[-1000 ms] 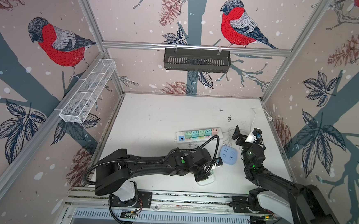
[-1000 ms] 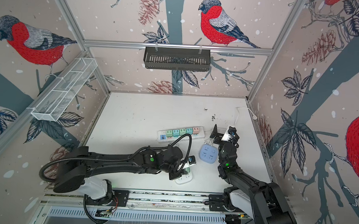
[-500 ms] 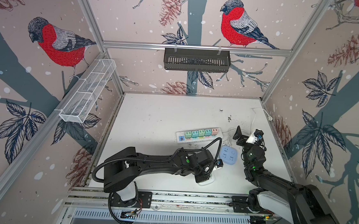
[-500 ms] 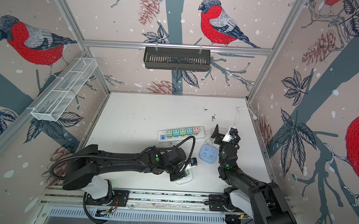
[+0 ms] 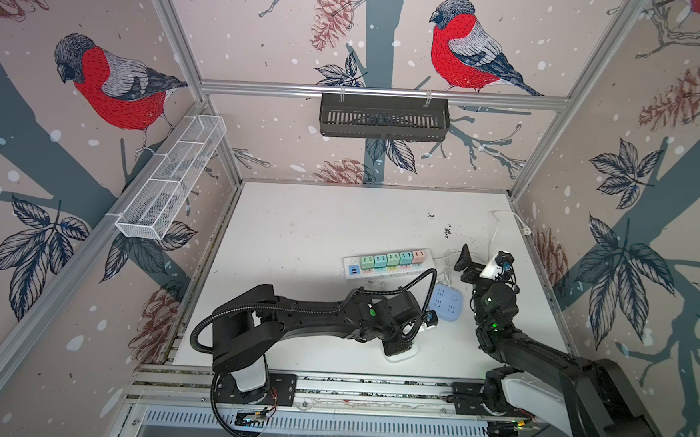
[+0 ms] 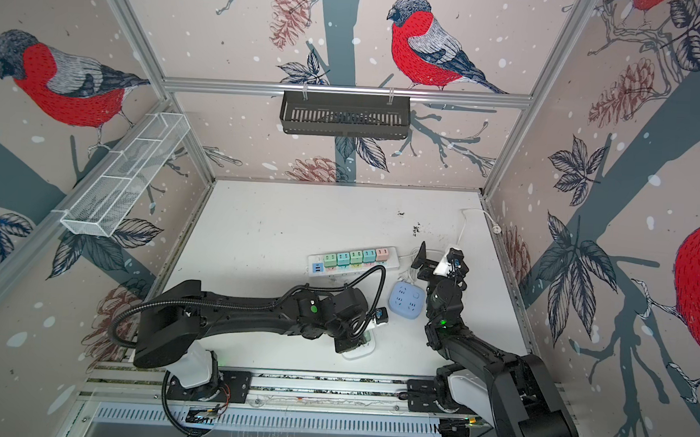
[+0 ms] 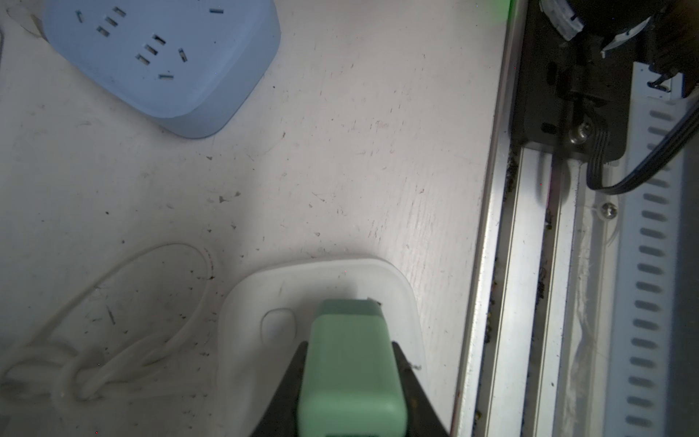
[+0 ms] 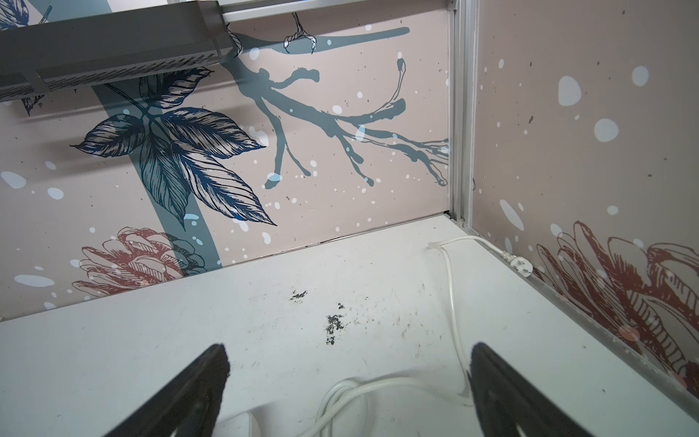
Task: Insert the plug
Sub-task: 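Lower the light-green adapter with the left gripper into the white socket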
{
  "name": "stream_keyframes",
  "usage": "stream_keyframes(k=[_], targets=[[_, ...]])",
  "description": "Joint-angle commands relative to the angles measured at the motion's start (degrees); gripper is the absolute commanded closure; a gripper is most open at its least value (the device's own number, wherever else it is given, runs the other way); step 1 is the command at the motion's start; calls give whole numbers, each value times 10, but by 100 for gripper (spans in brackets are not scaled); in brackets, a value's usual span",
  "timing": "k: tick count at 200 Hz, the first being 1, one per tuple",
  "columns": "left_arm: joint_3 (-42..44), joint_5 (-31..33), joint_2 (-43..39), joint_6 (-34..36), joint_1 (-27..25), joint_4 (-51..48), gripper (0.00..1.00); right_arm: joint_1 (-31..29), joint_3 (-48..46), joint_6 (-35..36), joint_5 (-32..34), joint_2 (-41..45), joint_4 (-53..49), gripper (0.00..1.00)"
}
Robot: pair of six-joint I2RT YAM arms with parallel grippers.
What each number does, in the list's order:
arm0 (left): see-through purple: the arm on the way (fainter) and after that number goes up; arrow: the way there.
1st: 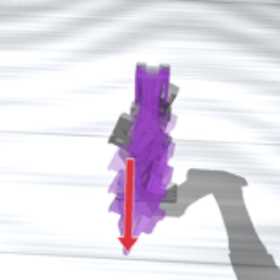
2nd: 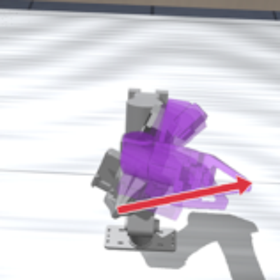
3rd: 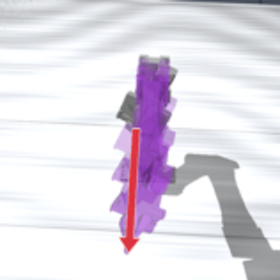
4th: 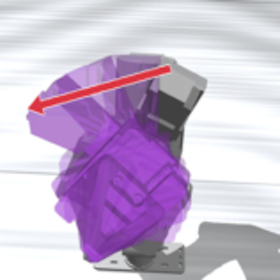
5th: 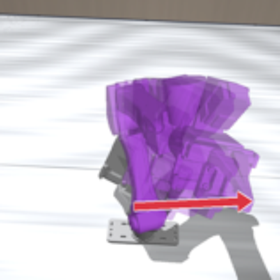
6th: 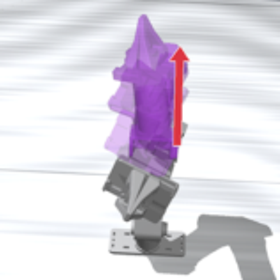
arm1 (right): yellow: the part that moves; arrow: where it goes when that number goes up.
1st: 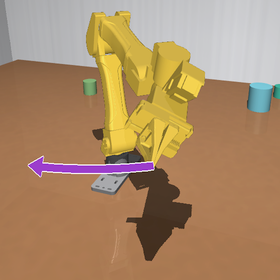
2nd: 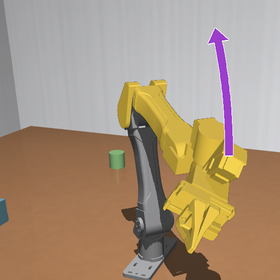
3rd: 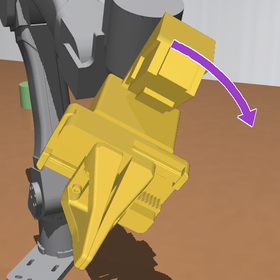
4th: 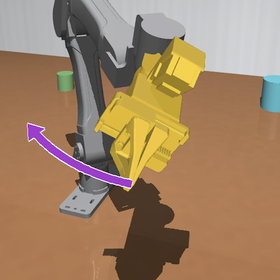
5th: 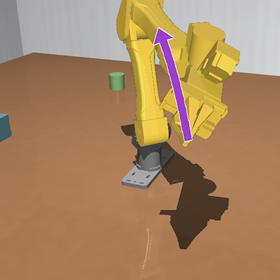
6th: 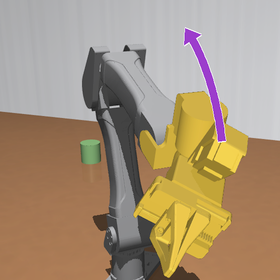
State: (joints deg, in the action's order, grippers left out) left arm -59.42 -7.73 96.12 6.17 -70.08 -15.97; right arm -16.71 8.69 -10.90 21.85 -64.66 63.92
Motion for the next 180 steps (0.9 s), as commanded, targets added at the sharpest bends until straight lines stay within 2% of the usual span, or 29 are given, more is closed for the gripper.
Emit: stream_keyframes(k=[1,78,180], targets=[[-10,21,8,-5,-2,-19,100,1,5,-5,3,-2,10,0],[-30,71,20,-39,-4,-52,100,0,9,-5,3,-6,7,0],[-61,69,73,-55,-4,-91,100,0,10,-6,6,-7,7,0]])
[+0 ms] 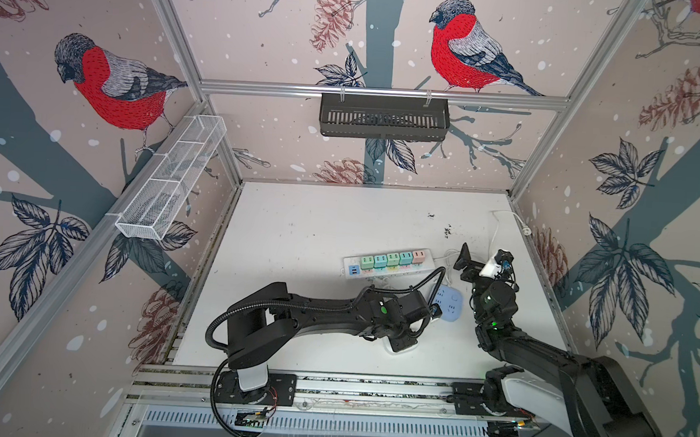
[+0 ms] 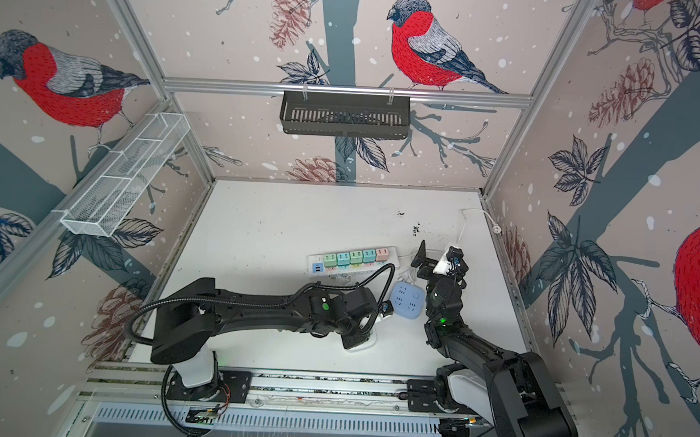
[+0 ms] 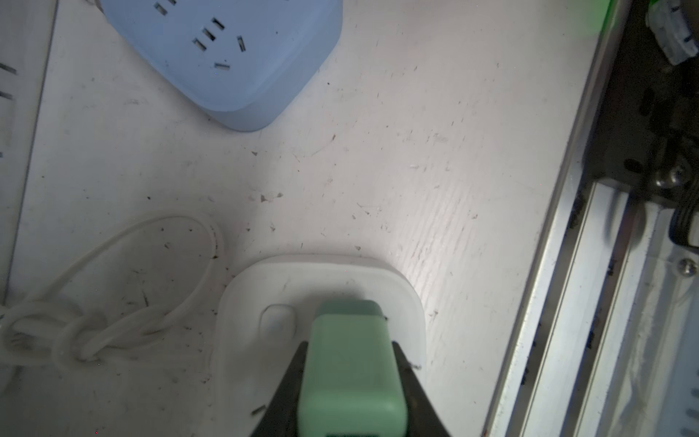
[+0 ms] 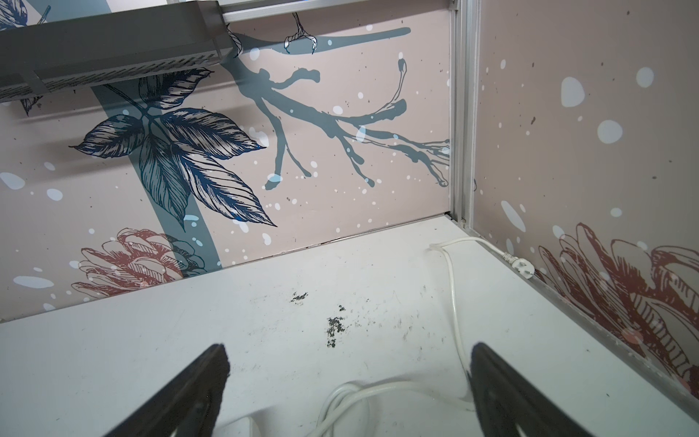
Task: Insert the plug
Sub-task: 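Lower the light-green adapter with the left gripper into the white socket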
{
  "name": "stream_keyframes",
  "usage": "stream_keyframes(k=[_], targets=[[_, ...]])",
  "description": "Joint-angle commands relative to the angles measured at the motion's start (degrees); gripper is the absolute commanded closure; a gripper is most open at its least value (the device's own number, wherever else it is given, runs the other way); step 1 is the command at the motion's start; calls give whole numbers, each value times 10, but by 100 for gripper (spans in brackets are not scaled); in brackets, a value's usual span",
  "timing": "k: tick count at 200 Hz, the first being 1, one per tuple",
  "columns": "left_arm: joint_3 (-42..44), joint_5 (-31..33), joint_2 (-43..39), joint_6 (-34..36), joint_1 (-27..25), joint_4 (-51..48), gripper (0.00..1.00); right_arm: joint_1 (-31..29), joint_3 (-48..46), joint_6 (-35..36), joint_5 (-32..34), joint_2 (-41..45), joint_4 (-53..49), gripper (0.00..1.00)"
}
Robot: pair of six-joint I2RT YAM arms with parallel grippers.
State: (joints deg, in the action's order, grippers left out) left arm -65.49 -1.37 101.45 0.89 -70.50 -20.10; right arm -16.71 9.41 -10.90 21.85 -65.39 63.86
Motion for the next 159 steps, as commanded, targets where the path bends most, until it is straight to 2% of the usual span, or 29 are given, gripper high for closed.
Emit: stream_keyframes(k=[1,159], targets=[[0,5,21,-2,0,-50,100,0,3,-6,6,1,8,0],[-32,-21,93,6,-1,-102,100,0,5,-7,10,-1,5,0]])
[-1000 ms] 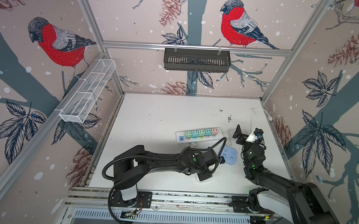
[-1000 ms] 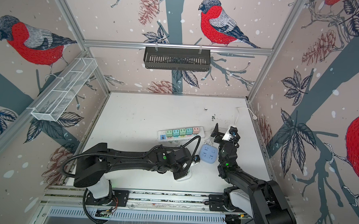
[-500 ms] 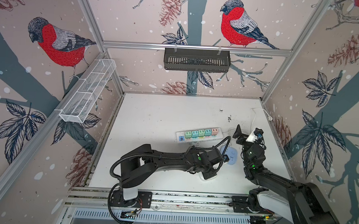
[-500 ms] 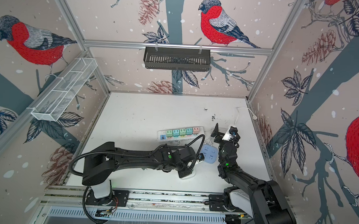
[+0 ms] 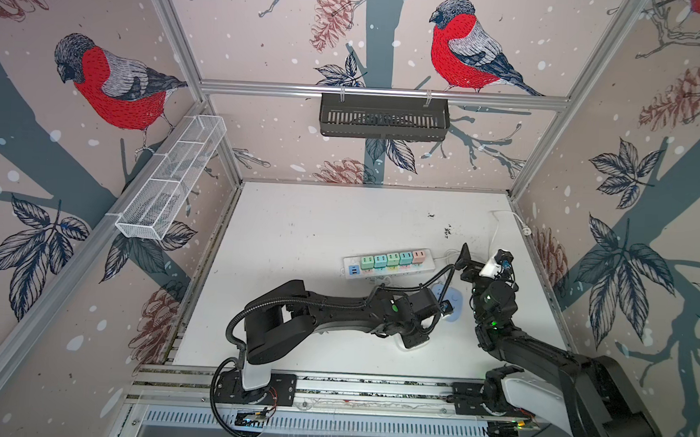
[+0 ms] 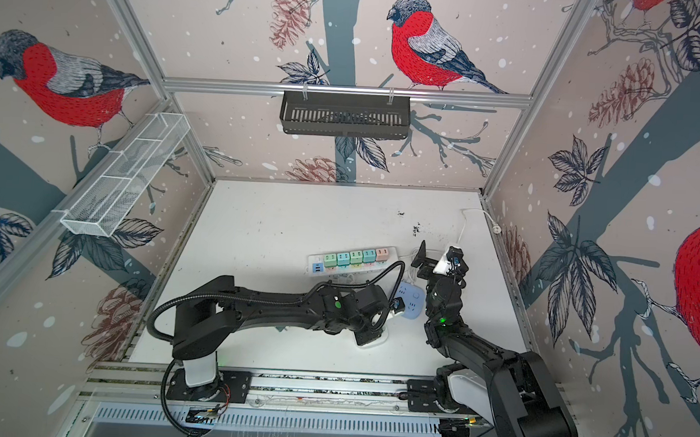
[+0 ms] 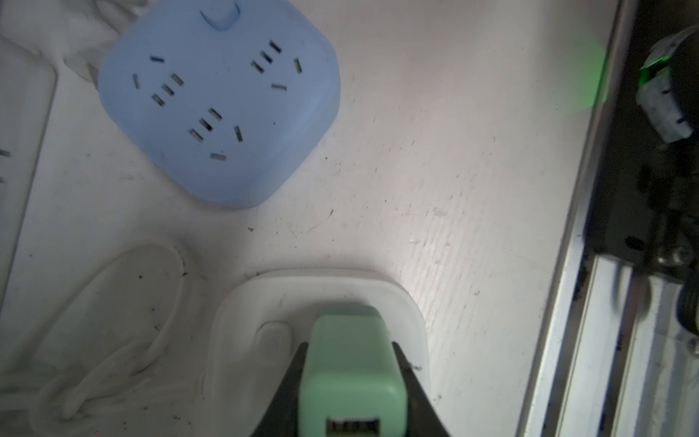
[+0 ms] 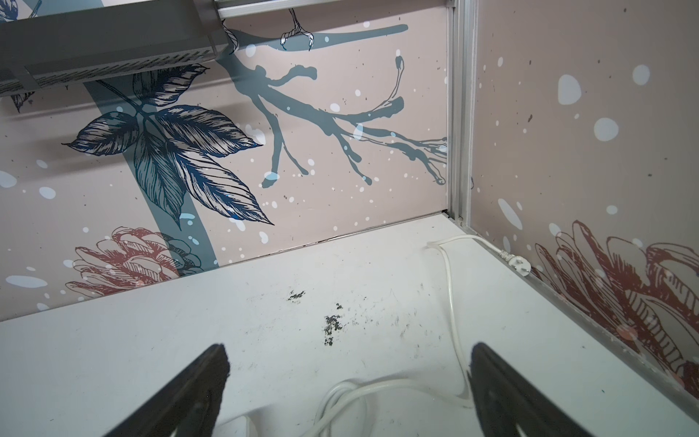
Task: Insert the plug
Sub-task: 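Lower the light-green adapter with the left gripper into the white socket, then open the left gripper and lift away while the right arm swings toward the teal adapters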
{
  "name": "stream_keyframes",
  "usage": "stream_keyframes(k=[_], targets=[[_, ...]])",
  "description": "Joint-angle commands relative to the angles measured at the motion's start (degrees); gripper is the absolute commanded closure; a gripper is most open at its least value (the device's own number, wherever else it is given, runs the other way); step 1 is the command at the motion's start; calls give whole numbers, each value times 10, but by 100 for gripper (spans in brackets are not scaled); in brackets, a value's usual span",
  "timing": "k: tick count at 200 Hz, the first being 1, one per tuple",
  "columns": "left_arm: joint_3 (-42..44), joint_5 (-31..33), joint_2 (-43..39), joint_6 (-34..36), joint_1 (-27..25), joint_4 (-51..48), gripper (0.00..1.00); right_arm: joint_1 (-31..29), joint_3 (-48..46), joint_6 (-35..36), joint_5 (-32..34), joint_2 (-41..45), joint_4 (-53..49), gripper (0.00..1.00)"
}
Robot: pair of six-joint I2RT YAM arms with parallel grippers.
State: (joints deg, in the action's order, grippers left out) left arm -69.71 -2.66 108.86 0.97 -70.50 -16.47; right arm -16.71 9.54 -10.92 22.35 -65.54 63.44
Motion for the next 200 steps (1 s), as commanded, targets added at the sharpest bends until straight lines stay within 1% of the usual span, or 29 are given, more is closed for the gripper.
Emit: stream_keyframes(k=[1,69,74,81,92,95,96,97,98,99,100,101,103,130,152,166,186,200], targets=[[10,-9,19,5,0,-139,100,1,4,-7,5,0,9,0],[17,0,7,5,1,-130,99,0,4,-9,11,0,8,0],[19,5,4,4,1,-127,93,1,5,-10,13,0,6,0],[22,12,-1,2,2,-121,77,1,5,-12,18,1,5,0],[31,23,-13,1,1,-108,58,1,6,-16,25,0,3,0],[33,26,-17,1,0,-103,52,1,5,-17,27,1,3,0],[34,27,-18,0,1,-100,46,1,6,-17,28,1,3,0],[35,28,-19,0,1,-99,34,0,6,-17,29,1,3,0],[37,29,-21,0,1,-97,18,1,6,-18,29,1,3,0],[38,30,-22,0,1,-95,9,1,6,-18,30,1,3,0],[38,31,-23,0,1,-93,5,0,6,-19,31,1,2,0],[39,32,-24,0,1,-92,3,1,6,-19,31,1,2,0],[41,34,-27,1,1,-89,1,0,6,-19,32,1,1,0],[72,78,-71,10,1,-43,1,1,11,-24,39,6,-21,0],[106,104,-127,17,1,3,1,1,16,-30,36,14,-44,0],[133,119,-173,20,1,31,1,1,29,-44,45,18,-68,0],[191,156,-258,20,1,92,1,1,71,-98,71,33,-151,0],[242,204,-331,10,1,144,1,-1,113,-169,95,47,-234,0]])
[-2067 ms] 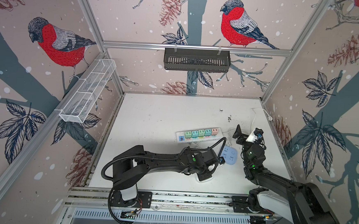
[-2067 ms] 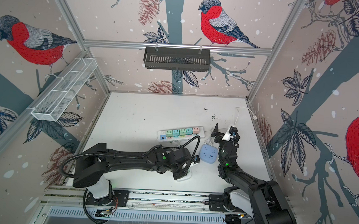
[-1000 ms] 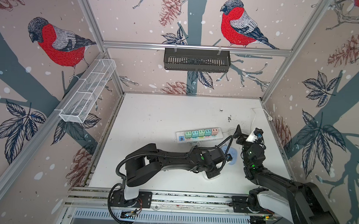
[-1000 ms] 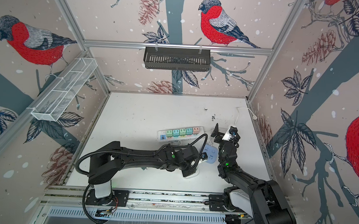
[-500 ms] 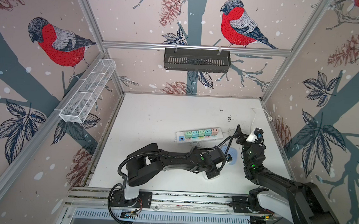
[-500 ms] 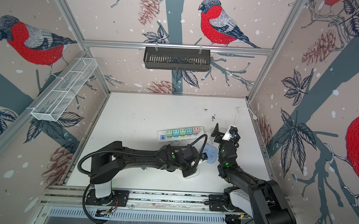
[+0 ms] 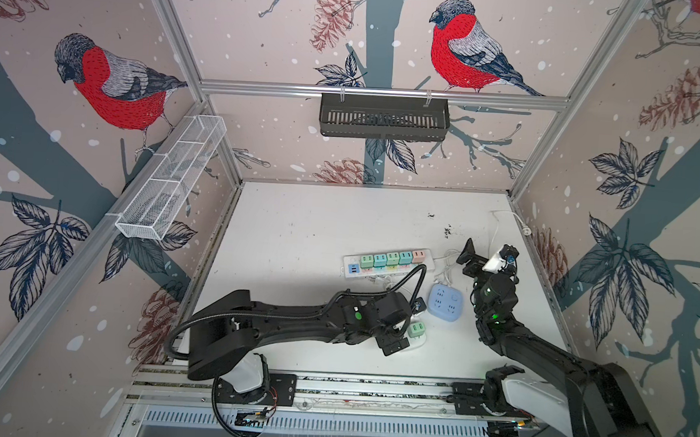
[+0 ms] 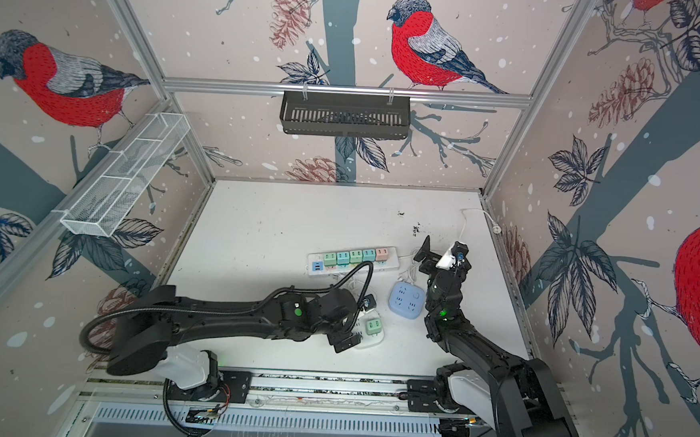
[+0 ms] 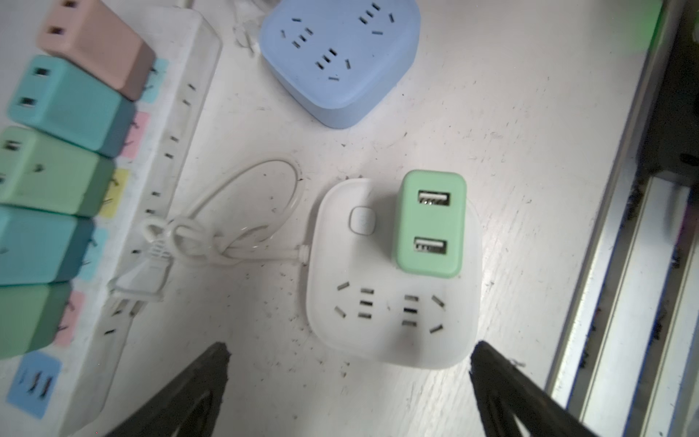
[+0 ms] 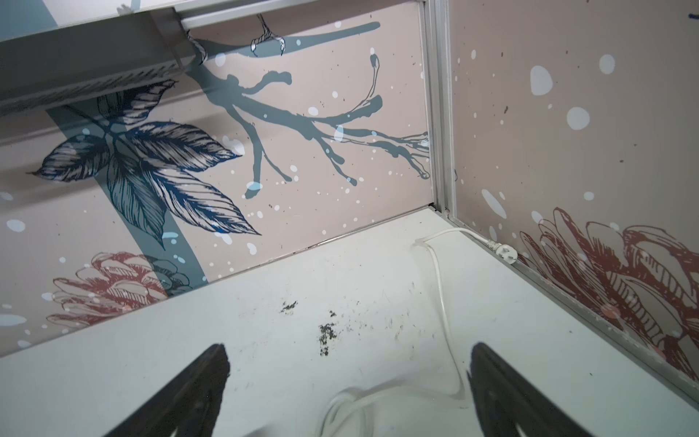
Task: Insert the plug
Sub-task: 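Open the left gripper and lift away while the right arm swings toward the teal adapters, then reach the open right gripper over the loose teal adapters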
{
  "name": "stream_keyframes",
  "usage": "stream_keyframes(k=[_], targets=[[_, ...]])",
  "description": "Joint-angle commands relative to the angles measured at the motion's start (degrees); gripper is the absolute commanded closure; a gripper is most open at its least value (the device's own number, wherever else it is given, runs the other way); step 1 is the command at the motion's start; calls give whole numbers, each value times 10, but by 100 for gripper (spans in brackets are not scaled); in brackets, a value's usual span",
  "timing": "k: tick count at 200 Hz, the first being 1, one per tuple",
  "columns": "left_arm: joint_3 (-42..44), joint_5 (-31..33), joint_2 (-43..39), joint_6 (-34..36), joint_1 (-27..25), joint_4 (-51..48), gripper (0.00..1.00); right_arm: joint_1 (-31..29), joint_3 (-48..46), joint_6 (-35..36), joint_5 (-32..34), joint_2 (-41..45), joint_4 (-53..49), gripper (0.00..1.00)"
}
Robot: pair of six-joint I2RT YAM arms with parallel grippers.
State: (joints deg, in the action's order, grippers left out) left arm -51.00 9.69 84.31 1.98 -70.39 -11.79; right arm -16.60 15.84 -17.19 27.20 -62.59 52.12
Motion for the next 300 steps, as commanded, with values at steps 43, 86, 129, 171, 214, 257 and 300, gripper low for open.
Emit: stream_keyframes(k=[43,86,129,171,214,257,300], targets=[[209,136,-304,-39,57,230,1,-8,98,-262,52,42,-228,0],[289,258,-416,-100,100,279,1,-7,43,-204,0,110,-152,1],[338,242,-453,-165,176,298,1,-9,39,-105,-153,132,-147,0],[357,199,-429,-229,267,301,1,-100,144,-36,-223,38,-208,11],[359,139,-389,-272,339,308,1,-243,232,38,-229,-57,-226,21],[363,128,-381,-284,344,323,1,-325,192,64,-285,-90,-113,21],[362,132,-390,-283,347,320,1,-382,145,-17,-303,-133,-47,23]])
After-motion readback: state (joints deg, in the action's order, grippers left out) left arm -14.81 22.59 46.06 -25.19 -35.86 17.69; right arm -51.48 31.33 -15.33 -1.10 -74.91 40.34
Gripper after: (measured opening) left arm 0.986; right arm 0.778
